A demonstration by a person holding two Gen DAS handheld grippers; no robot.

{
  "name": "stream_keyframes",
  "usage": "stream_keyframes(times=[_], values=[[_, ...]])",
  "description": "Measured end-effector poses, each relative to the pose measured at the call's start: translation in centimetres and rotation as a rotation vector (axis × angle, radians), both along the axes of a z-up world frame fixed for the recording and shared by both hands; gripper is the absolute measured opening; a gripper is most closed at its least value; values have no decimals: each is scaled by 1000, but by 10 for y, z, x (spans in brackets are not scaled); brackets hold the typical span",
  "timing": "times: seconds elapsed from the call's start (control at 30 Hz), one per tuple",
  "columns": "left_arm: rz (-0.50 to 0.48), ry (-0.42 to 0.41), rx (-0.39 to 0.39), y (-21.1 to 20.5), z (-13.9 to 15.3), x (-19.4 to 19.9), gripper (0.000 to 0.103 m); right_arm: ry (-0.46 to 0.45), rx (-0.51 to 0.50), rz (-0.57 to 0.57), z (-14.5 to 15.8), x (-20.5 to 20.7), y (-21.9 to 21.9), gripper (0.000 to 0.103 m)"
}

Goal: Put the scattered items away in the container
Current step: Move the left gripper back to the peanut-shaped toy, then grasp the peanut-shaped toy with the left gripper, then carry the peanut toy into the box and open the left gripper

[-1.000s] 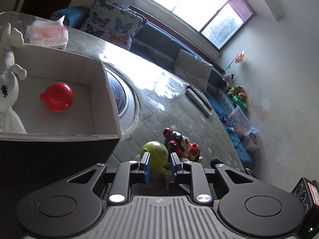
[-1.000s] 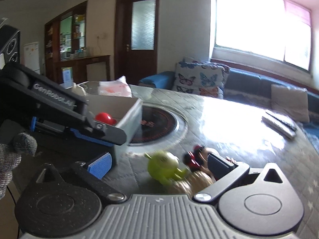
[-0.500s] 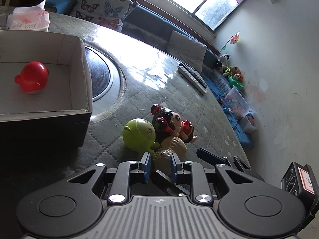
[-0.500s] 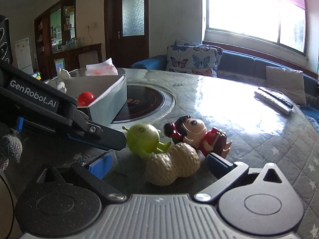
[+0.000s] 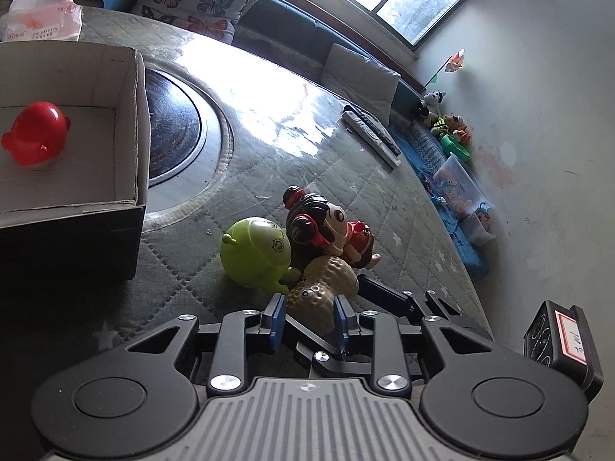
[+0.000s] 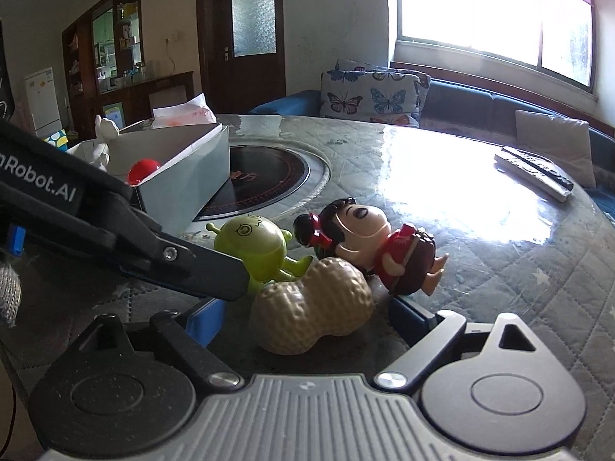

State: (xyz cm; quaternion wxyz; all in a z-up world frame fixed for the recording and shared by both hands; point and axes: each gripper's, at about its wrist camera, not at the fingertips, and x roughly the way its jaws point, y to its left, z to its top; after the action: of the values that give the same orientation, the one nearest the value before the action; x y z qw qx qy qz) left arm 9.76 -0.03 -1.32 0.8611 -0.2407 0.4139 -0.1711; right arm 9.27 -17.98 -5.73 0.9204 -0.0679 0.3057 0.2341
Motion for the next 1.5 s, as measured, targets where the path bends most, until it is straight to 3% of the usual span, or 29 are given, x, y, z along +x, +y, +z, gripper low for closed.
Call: stream_keyframes(times=[0.47,1.1,1.5], values=[[-21,9,9,-11,-1,7,31,5,7,14,-1,-5,0,73],[-48,11,95,-11,-1,-6,34,-23,3,48,4,-33,8,70],[-53,0,104,-6,-3,-16,34,-27,-8,61,4,-39,12,69]])
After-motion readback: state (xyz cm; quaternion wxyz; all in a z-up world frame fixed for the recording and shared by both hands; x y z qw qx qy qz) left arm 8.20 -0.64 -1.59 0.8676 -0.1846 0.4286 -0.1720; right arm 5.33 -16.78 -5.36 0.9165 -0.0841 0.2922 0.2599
